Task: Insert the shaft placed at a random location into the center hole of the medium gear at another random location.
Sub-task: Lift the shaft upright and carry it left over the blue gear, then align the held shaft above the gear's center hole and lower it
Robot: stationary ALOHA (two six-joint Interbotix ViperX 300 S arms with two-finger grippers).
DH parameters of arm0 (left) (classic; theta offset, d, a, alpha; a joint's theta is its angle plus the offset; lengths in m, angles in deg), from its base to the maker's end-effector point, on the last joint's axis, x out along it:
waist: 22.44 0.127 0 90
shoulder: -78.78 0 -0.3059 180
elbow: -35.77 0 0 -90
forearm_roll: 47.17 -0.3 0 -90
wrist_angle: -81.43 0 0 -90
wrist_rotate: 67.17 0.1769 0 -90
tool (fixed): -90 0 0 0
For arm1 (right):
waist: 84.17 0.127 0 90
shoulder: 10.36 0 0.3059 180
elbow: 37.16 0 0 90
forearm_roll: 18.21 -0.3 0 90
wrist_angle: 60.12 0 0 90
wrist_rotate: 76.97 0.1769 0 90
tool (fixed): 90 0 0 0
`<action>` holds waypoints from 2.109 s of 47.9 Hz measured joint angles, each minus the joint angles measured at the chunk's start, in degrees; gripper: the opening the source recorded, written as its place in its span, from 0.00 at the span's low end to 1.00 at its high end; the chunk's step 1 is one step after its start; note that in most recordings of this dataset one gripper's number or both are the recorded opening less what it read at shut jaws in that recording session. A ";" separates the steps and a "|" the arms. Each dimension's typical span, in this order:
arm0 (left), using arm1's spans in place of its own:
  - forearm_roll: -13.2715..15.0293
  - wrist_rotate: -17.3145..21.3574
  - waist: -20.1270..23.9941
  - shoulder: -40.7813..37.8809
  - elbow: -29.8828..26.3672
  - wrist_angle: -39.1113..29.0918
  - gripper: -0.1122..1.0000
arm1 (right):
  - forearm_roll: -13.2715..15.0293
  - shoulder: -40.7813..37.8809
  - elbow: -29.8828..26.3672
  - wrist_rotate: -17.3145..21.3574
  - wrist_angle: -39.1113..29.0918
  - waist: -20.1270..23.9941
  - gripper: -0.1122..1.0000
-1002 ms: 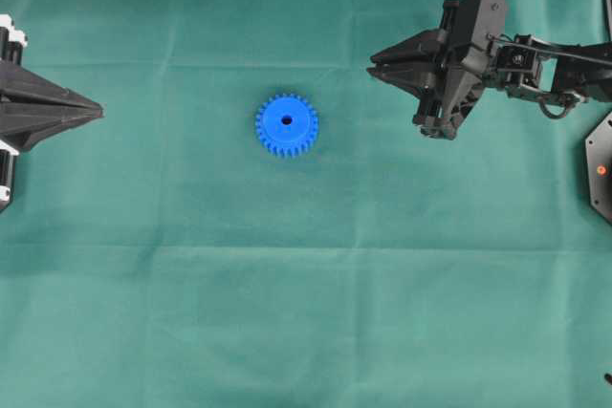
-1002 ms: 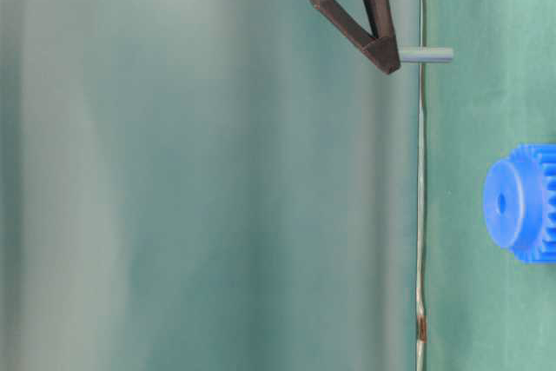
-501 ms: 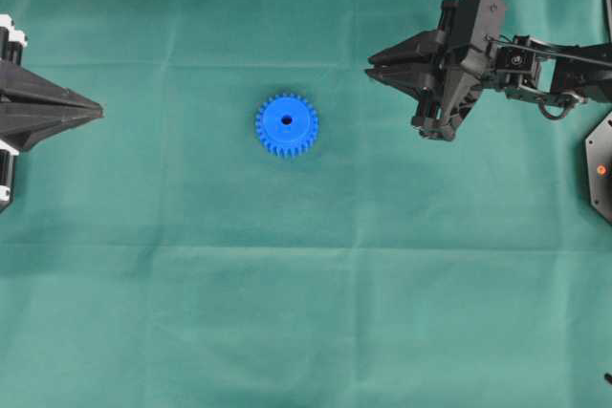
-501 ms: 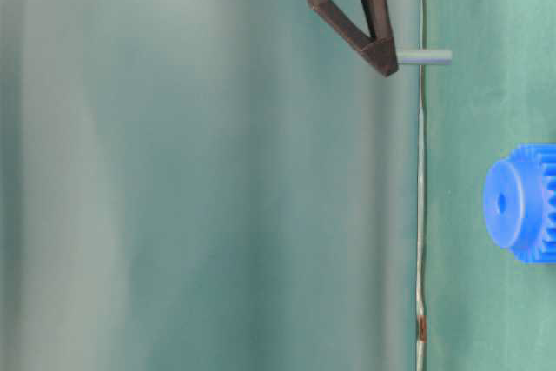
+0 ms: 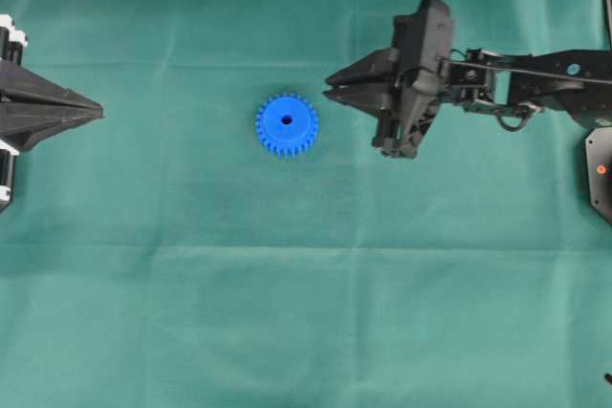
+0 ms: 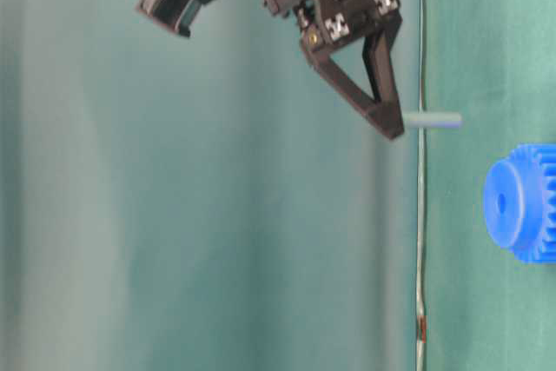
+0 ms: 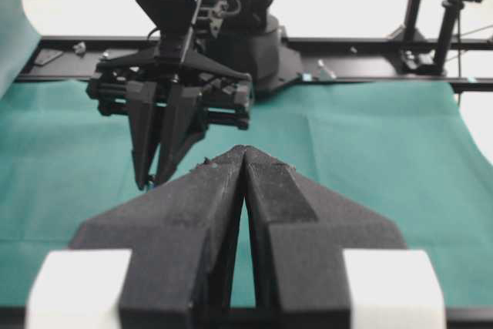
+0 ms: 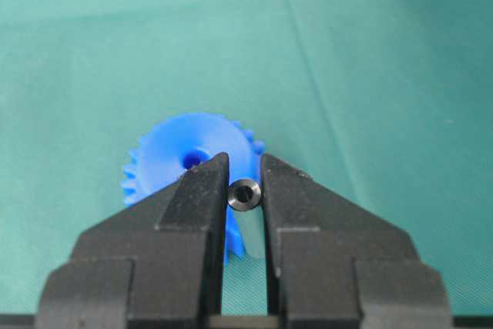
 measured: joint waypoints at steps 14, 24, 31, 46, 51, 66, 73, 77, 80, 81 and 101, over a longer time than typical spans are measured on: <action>0.00 0.00 0.09 -0.09 0.00 -0.26 0.10 | 0.00 -4.04 -5.80 0.35 -0.53 2.46 0.22; 0.00 0.00 0.00 0.00 0.00 -0.26 0.10 | 0.00 -6.33 -8.44 0.44 -1.32 3.43 0.22; 0.00 0.00 0.09 0.00 0.09 -0.35 0.10 | 0.00 -6.94 -8.96 0.44 -1.32 3.52 0.22; 0.00 0.00 0.00 -0.09 0.00 -0.62 0.10 | -0.09 -7.12 -9.14 0.44 -1.23 3.60 0.22; 0.00 0.00 0.09 -0.09 0.00 -0.62 0.10 | 0.00 -7.47 -9.14 0.44 -1.23 3.60 0.22; 0.00 0.00 0.09 -0.09 0.09 -0.62 0.10 | -0.09 -9.49 -9.23 0.44 -1.05 3.60 0.22; 0.00 0.00 0.09 -0.09 0.00 -0.62 0.10 | 0.00 -10.11 -9.32 0.44 -0.70 3.52 0.22; 0.09 0.00 0.00 -0.09 0.00 -0.62 0.10 | -0.09 -10.20 -9.49 0.44 -0.62 3.52 0.22; 0.00 0.00 0.09 -0.09 0.00 -0.62 0.10 | -0.09 -10.28 -9.49 0.44 -0.53 3.60 0.22; 0.00 0.00 0.00 -0.09 0.09 -0.62 0.10 | 0.00 -10.28 -9.58 0.44 -0.53 3.60 0.22; 0.09 0.00 0.09 -0.09 0.00 -0.62 0.10 | 0.00 -8.00 -9.58 0.44 -0.35 2.99 0.22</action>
